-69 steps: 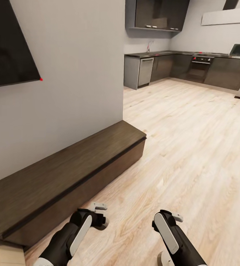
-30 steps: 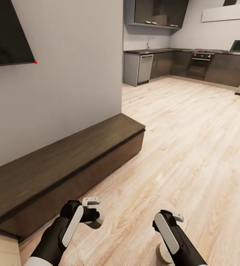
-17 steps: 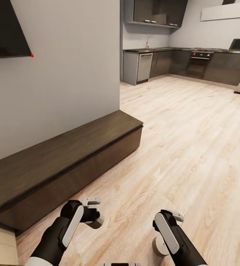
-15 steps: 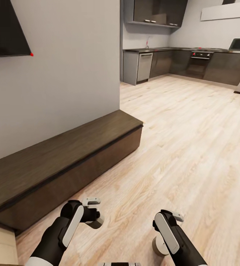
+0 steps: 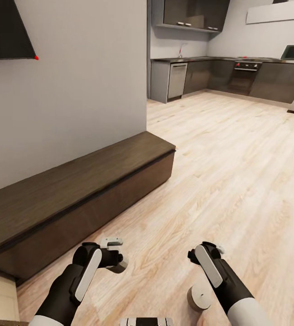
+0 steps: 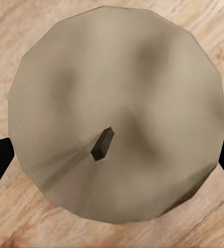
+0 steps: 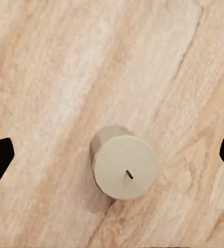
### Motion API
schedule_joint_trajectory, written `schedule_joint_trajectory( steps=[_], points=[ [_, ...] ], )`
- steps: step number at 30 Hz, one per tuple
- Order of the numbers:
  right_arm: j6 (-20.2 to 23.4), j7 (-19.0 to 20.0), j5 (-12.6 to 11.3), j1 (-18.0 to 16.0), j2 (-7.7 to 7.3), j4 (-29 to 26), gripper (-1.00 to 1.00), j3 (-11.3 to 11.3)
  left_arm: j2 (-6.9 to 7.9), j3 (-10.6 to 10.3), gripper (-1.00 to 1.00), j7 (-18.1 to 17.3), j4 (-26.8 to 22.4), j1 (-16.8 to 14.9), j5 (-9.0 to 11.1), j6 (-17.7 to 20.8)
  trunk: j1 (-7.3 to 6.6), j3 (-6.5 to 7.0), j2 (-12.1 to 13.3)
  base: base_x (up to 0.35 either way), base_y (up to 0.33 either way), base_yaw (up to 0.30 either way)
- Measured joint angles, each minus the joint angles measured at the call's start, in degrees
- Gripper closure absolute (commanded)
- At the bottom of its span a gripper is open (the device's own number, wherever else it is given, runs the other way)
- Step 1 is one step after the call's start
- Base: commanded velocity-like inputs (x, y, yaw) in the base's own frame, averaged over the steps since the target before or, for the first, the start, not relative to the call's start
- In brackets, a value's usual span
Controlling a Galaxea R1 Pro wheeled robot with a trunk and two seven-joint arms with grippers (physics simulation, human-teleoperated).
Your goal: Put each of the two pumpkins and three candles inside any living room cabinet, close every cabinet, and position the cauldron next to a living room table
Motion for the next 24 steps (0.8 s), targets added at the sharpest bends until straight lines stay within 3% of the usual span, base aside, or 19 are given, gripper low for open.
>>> schedule_joint_trajectory(
  steps=[4,11,24],
  points=[
    [-0.2,2.2,0.0,-2.0,-0.96,2.0,-1.00,0.1,0.00,0.1,1.00,0.0,-0.1,0.0,0.0,0.0,0.88,-0.72,-1.6,0.000,0.000,0.000],
    [1.3,2.8,0.0,-2.3,-2.87,2.7,-1.00,0.0,0.00,0.2,1.00,0.0,-0.1,0.0,0.0,0.0,2.04,-2.06,-3.6,0.000,0.000,0.000],
    [1.5,3.0,0.0,-2.3,-3.26,5.1,-1.00,-0.1,0.40,0.7,1.00,0.1,-3.3,0.0,-0.3,0.5,2.37,-4.94,-3.8,0.000,0.000,0.000]
  ],
)
